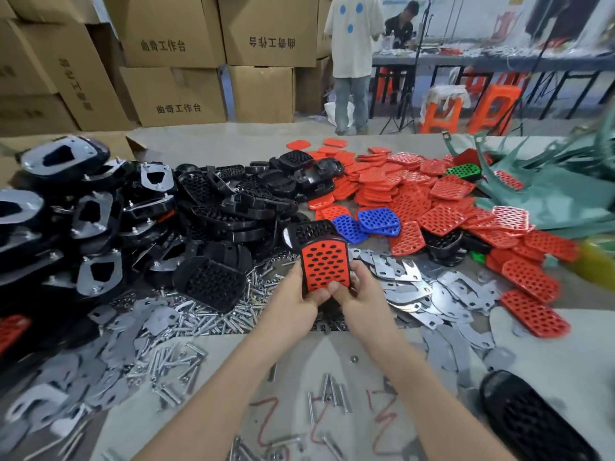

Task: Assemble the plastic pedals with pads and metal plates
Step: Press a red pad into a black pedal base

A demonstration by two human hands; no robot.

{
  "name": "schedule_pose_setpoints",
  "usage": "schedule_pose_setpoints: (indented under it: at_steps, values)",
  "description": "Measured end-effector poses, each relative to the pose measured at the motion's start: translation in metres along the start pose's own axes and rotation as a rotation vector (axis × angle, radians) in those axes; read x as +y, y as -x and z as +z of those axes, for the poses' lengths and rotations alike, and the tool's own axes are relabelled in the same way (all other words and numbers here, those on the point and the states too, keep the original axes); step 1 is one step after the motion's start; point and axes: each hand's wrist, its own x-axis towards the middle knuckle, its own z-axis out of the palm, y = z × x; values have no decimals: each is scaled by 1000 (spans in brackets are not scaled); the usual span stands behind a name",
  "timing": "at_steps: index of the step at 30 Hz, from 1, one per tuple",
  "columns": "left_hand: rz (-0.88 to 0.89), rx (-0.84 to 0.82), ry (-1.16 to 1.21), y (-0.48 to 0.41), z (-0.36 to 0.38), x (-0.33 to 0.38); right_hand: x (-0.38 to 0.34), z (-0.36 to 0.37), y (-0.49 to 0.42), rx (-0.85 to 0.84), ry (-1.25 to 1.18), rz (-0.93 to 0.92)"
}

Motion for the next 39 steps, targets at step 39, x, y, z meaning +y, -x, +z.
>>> schedule_pose_setpoints:
  at_steps: [39]
  values:
    - [49,1,60,1,-3,-10,0,2,-11,60,-580,179]
